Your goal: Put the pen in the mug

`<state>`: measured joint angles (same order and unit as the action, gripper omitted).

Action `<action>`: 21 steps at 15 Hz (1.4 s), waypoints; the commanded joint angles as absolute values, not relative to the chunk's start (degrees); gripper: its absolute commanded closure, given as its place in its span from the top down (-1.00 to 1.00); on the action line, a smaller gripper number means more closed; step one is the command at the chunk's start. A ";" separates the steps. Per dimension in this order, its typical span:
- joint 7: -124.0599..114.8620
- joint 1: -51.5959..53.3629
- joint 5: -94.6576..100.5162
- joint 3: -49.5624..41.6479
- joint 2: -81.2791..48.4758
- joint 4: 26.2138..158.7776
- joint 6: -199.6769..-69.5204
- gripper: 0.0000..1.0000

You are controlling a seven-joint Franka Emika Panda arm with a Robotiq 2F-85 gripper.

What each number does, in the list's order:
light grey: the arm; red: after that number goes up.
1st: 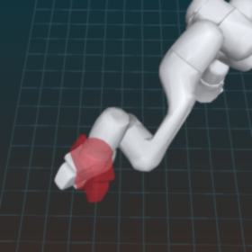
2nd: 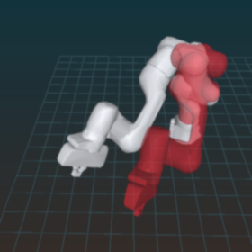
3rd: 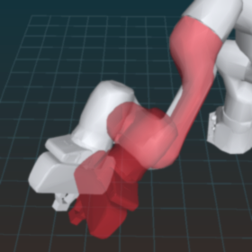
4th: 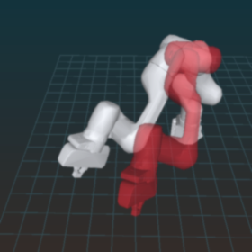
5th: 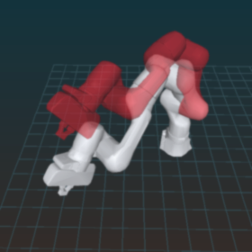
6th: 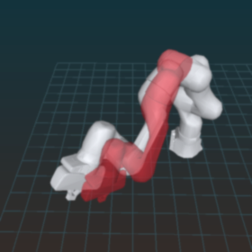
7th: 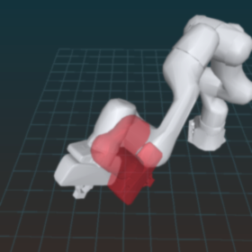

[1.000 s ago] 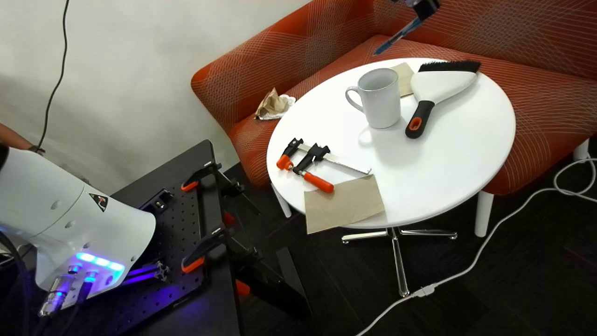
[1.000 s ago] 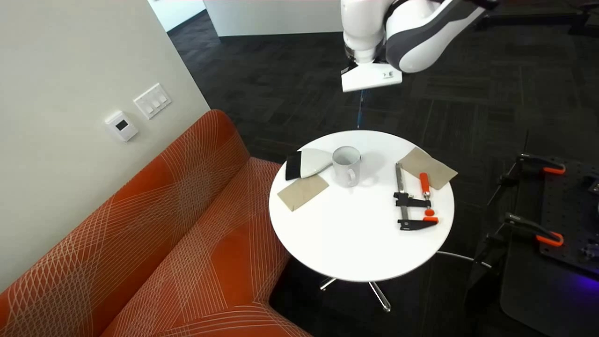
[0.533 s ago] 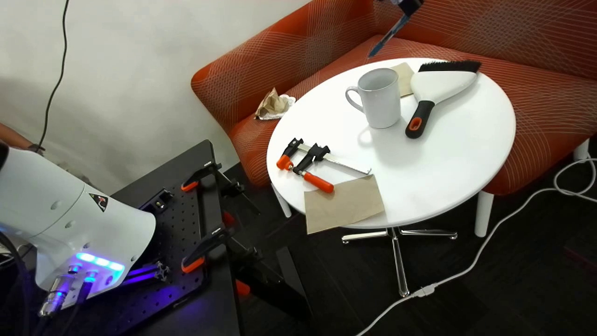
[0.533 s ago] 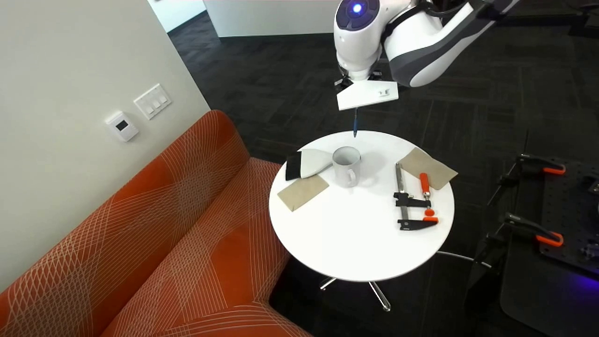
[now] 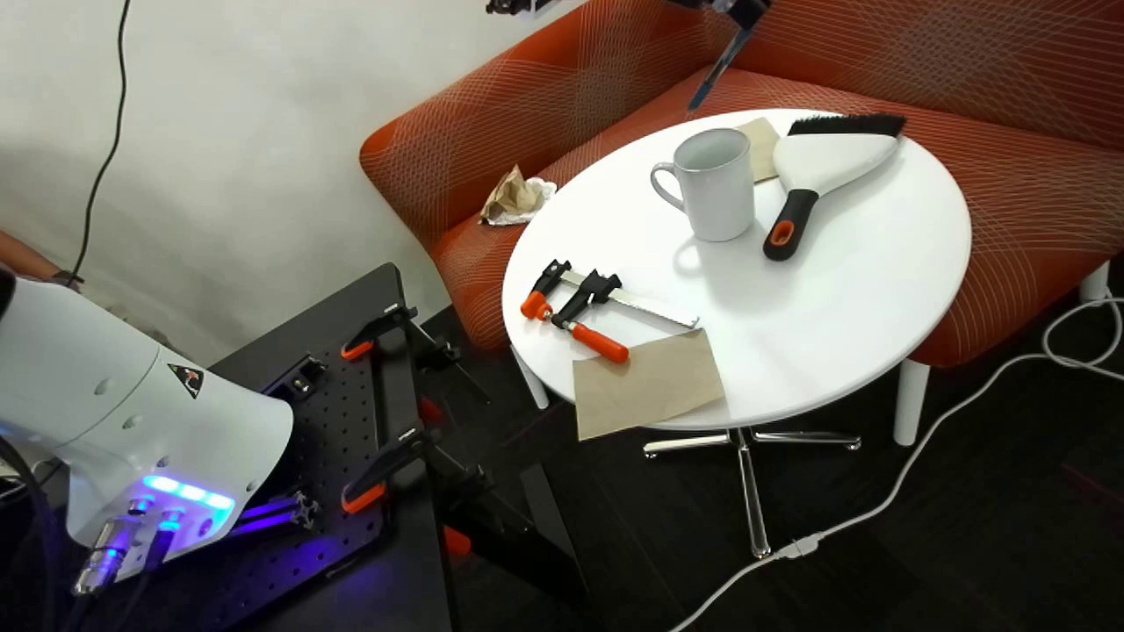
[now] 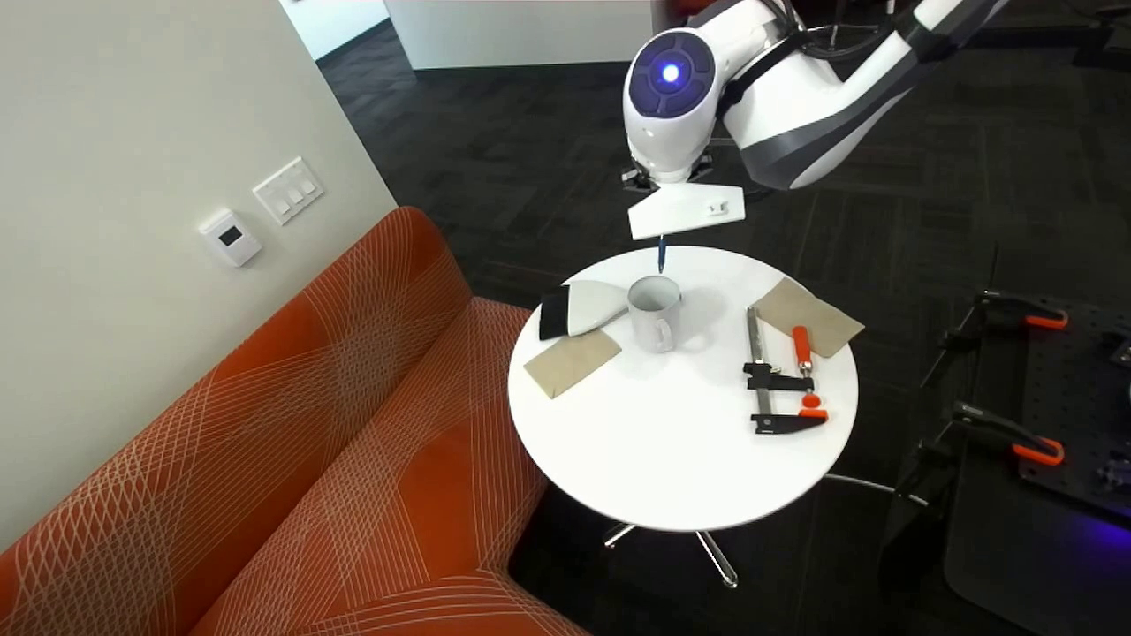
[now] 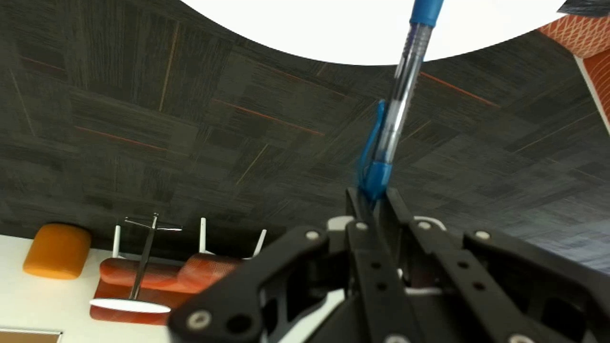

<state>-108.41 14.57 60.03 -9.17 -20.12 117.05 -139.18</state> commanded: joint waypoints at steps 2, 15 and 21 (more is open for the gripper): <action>-108.77 11.74 60.96 -6.09 -20.02 116.89 -138.34 -0.76; -115.92 11.69 71.41 -3.55 -26.03 113.43 -136.59 -0.94; -115.76 11.00 73.39 -2.39 -28.86 112.01 -136.11 -0.94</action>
<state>-114.56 12.09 71.76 -4.13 -27.27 113.79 -138.11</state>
